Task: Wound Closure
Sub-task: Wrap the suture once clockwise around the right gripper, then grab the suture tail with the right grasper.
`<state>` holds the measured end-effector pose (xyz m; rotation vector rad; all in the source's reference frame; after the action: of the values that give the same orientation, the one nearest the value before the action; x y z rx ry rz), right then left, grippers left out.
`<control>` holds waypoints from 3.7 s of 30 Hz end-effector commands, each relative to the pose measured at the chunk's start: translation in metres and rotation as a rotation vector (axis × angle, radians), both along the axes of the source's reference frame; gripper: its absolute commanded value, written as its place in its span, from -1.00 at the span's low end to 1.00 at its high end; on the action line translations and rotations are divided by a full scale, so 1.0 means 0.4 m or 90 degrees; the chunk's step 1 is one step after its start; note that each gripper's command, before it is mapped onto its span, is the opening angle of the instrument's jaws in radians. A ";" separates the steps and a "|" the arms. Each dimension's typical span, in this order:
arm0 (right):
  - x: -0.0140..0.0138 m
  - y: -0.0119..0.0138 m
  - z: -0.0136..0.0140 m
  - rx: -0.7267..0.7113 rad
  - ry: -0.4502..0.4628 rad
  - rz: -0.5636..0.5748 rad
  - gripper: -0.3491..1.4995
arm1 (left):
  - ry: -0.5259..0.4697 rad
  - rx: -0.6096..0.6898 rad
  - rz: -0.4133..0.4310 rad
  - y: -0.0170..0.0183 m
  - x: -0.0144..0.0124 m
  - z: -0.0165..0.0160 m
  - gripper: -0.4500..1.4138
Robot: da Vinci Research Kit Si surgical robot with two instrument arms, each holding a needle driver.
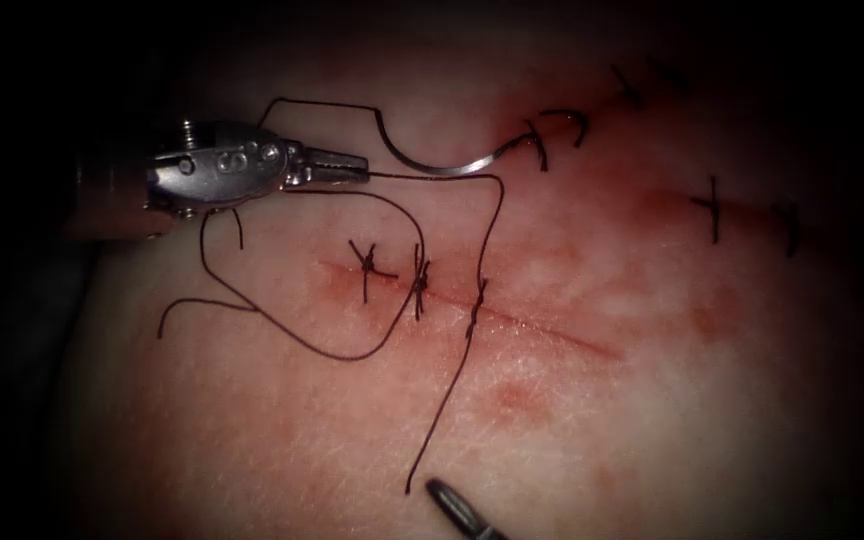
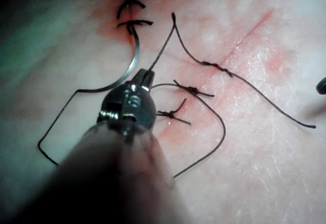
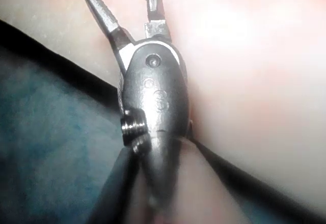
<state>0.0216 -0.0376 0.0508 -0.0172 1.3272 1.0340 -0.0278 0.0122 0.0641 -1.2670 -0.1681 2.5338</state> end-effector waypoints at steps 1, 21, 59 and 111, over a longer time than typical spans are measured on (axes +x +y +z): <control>-0.0002 0.0048 0.0006 -0.007 -0.009 -0.005 -0.44 | 0.001 -0.003 0.006 -0.0030 -0.0015 -0.0006 -1.00; 0.0028 0.0380 0.0185 -0.031 0.009 -0.079 -1.00 | -0.073 -0.019 0.033 -0.0248 -0.0040 -0.0111 -1.00; 0.0147 0.0376 0.0140 -0.074 0.202 -0.801 -1.00 | -0.137 0.042 0.154 -0.0222 -0.0105 0.0108 -1.00; 0.0113 0.0258 0.0205 -0.246 0.094 -1.025 -1.00 | -0.112 0.057 0.144 -0.0313 -0.0066 0.0122 -1.00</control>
<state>0.0255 -0.0272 0.0582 0.7259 1.1531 -0.5853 -0.0299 -0.0004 0.0683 -1.5029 -0.4840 2.5621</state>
